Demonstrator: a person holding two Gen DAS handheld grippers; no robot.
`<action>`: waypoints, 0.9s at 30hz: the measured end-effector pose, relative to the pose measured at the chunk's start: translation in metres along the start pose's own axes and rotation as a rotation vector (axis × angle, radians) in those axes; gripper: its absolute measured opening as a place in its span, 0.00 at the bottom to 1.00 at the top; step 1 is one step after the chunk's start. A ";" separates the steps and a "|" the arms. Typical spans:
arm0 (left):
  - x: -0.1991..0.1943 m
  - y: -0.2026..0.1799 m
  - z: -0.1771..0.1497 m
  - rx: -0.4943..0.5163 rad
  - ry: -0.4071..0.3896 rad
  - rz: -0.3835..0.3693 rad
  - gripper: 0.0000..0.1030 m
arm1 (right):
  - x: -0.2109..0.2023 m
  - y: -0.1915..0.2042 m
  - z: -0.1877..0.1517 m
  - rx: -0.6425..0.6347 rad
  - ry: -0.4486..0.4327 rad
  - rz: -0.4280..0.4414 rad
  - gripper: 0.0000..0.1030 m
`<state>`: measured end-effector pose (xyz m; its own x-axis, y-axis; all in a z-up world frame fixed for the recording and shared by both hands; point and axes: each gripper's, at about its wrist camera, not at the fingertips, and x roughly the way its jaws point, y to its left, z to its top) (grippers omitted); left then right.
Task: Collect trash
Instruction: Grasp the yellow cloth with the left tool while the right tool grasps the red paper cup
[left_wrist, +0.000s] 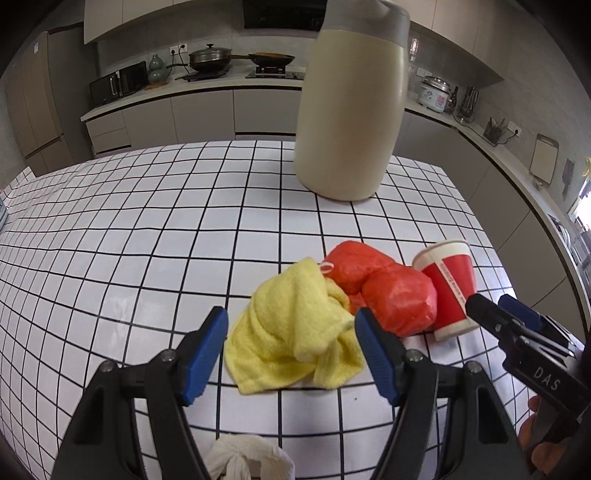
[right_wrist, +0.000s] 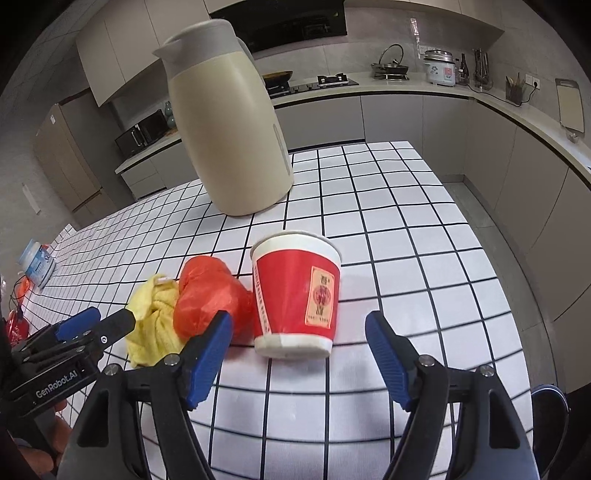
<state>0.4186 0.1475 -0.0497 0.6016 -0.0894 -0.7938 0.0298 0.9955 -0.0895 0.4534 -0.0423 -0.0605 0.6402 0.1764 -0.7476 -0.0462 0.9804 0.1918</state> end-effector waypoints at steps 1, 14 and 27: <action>0.003 0.000 0.001 -0.001 0.003 0.001 0.70 | 0.005 -0.001 0.002 0.002 0.002 0.000 0.74; 0.037 0.007 0.004 -0.019 0.059 -0.028 0.70 | 0.050 0.001 0.011 -0.011 0.042 0.014 0.73; 0.027 0.000 -0.002 -0.016 0.036 -0.085 0.32 | 0.035 -0.004 0.007 -0.010 -0.016 0.026 0.59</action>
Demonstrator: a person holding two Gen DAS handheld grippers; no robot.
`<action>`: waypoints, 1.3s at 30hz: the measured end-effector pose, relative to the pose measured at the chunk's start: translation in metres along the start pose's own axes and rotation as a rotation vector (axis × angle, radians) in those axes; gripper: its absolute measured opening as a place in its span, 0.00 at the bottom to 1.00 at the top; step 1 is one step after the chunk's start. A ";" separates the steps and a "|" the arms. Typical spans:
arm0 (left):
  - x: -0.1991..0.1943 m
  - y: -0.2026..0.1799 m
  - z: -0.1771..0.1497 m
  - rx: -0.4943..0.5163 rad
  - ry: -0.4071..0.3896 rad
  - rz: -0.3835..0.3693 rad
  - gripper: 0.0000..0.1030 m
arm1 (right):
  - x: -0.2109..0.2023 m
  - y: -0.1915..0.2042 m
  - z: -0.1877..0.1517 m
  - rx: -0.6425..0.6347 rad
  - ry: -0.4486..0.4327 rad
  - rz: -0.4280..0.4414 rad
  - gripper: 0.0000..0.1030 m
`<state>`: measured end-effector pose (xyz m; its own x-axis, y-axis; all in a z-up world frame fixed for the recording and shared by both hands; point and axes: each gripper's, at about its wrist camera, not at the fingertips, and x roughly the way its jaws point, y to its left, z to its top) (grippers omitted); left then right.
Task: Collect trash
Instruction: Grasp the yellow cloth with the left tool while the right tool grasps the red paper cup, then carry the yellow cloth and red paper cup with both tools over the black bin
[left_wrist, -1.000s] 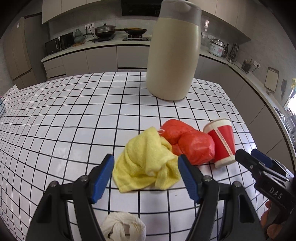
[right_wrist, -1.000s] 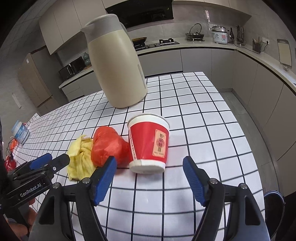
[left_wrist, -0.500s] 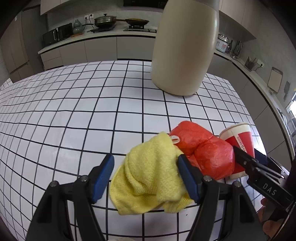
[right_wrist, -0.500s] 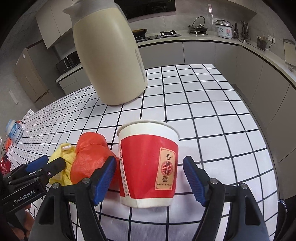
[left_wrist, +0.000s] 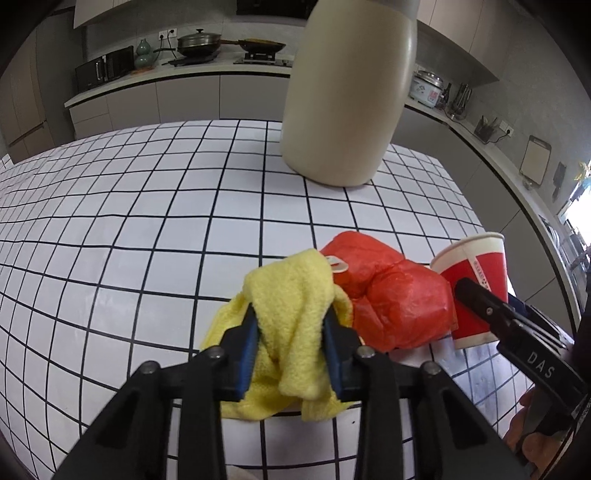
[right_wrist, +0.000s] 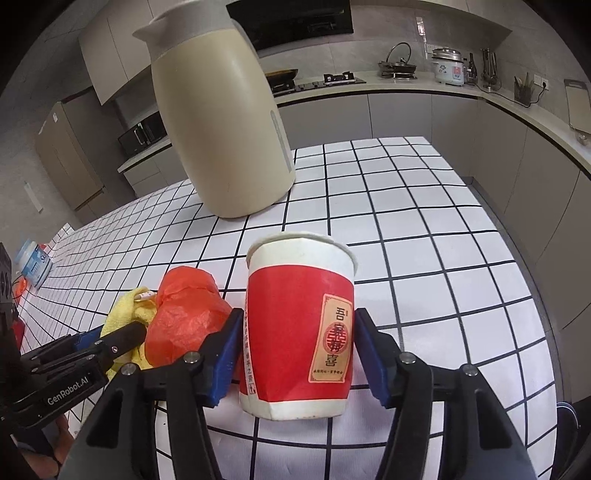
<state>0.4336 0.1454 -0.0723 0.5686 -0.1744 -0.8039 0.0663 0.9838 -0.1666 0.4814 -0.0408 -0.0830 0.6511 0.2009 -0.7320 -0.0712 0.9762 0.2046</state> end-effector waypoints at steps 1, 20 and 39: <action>-0.004 0.000 0.000 -0.002 -0.009 -0.001 0.31 | -0.004 -0.001 0.000 0.003 -0.009 0.001 0.59; -0.086 -0.037 -0.038 0.053 -0.135 -0.031 0.31 | -0.103 -0.008 -0.041 0.018 -0.129 0.032 0.59; -0.120 -0.137 -0.098 0.079 -0.134 -0.085 0.31 | -0.193 -0.070 -0.096 0.009 -0.128 0.057 0.59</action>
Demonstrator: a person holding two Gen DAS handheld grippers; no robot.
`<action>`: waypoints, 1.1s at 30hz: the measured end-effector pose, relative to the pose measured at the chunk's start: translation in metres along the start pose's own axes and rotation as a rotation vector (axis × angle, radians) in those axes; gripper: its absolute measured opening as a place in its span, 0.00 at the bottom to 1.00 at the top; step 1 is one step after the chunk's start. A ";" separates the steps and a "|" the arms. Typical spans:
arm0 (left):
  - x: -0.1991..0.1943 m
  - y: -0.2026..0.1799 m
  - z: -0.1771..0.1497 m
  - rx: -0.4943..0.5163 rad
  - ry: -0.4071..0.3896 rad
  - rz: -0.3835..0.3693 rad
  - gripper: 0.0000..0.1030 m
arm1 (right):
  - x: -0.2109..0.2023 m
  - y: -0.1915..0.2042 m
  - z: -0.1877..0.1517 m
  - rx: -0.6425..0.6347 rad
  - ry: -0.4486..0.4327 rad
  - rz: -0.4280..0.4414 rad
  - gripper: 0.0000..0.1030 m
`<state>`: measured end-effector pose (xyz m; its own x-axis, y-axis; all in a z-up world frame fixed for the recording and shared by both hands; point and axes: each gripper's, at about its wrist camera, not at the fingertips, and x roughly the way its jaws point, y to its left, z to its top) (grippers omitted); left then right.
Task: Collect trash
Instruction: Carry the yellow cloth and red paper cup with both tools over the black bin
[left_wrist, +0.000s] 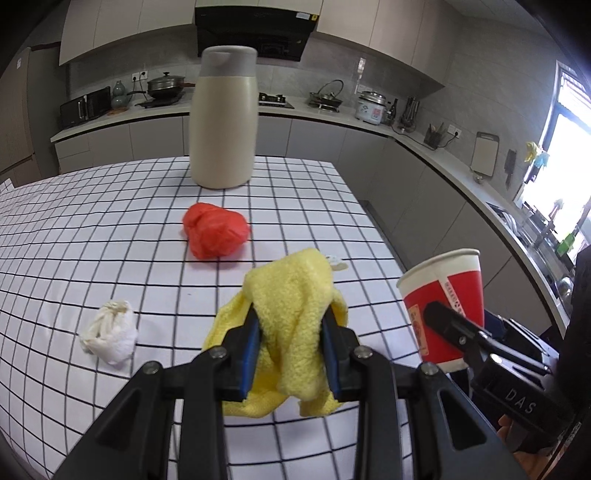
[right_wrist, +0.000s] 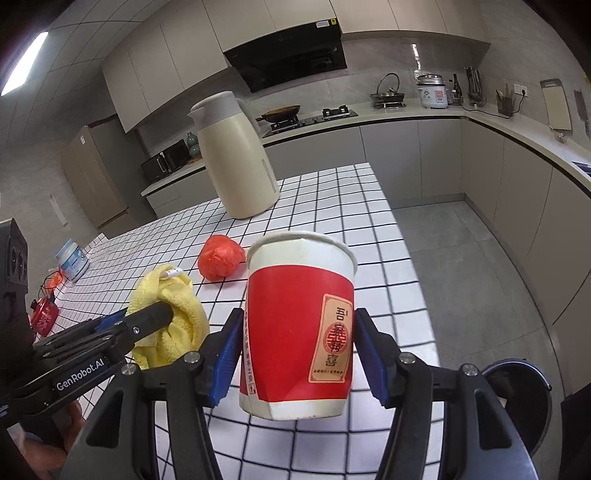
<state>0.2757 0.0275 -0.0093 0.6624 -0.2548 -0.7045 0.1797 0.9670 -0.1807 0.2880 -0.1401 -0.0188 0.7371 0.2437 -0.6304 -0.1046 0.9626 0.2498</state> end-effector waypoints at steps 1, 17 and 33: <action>-0.001 -0.006 -0.002 0.004 0.000 -0.005 0.31 | -0.006 -0.005 -0.001 0.000 -0.001 -0.004 0.59; 0.009 -0.114 -0.020 0.132 0.046 -0.113 0.31 | -0.082 -0.095 -0.025 0.106 -0.046 -0.107 0.59; 0.050 -0.239 -0.051 0.288 0.174 -0.284 0.31 | -0.147 -0.222 -0.073 0.289 -0.035 -0.317 0.59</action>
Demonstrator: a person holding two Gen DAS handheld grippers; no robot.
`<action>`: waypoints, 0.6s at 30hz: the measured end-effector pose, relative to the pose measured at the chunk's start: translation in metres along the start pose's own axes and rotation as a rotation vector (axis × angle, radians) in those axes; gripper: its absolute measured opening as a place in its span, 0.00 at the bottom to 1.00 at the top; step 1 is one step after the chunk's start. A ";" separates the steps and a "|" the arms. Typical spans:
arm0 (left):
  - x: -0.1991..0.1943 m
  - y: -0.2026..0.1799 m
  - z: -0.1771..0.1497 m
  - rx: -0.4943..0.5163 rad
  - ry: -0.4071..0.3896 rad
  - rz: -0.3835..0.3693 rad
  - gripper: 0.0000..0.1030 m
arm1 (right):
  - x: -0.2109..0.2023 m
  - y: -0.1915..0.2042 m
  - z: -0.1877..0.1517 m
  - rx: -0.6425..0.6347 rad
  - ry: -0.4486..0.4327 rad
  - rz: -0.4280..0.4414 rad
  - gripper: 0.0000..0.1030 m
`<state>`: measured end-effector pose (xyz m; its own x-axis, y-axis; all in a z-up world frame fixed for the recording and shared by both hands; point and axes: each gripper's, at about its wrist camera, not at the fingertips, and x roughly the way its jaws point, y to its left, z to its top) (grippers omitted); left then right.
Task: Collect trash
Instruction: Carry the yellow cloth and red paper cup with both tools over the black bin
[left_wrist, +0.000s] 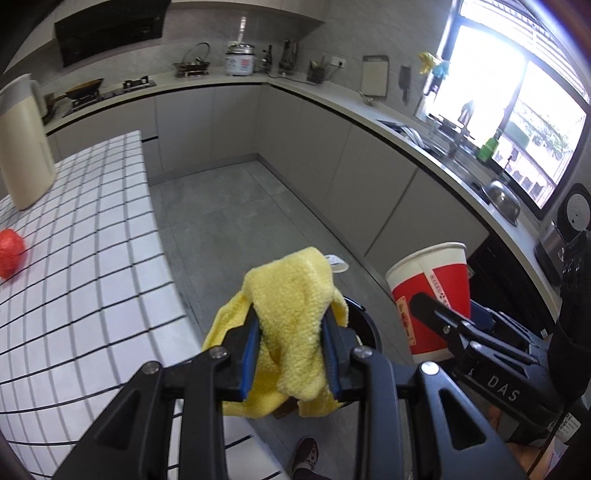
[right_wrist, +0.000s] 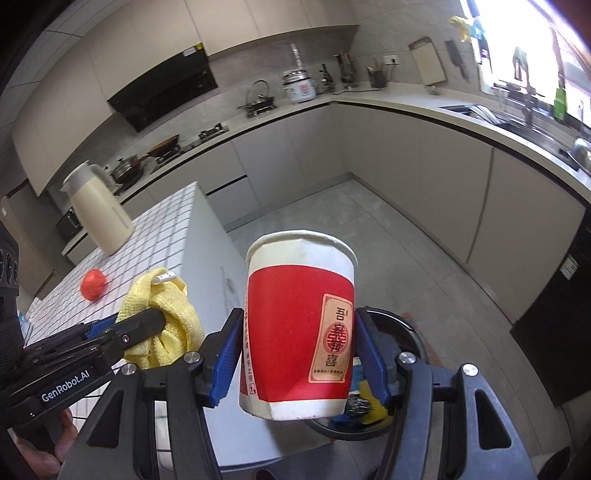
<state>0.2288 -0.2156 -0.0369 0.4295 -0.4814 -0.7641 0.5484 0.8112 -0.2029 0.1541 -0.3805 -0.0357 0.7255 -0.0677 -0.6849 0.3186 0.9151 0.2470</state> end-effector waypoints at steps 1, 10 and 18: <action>0.005 -0.005 -0.001 0.002 0.009 -0.009 0.31 | 0.000 -0.007 -0.001 0.007 0.004 -0.010 0.59; 0.053 -0.039 -0.018 0.007 0.099 -0.016 0.31 | 0.021 -0.068 -0.016 0.055 0.077 -0.058 0.59; 0.097 -0.050 -0.033 -0.016 0.174 0.057 0.31 | 0.069 -0.100 -0.029 0.051 0.169 -0.039 0.59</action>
<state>0.2196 -0.2915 -0.1206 0.3278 -0.3709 -0.8689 0.5144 0.8415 -0.1652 0.1545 -0.4649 -0.1273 0.6004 -0.0311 -0.7991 0.3782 0.8915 0.2494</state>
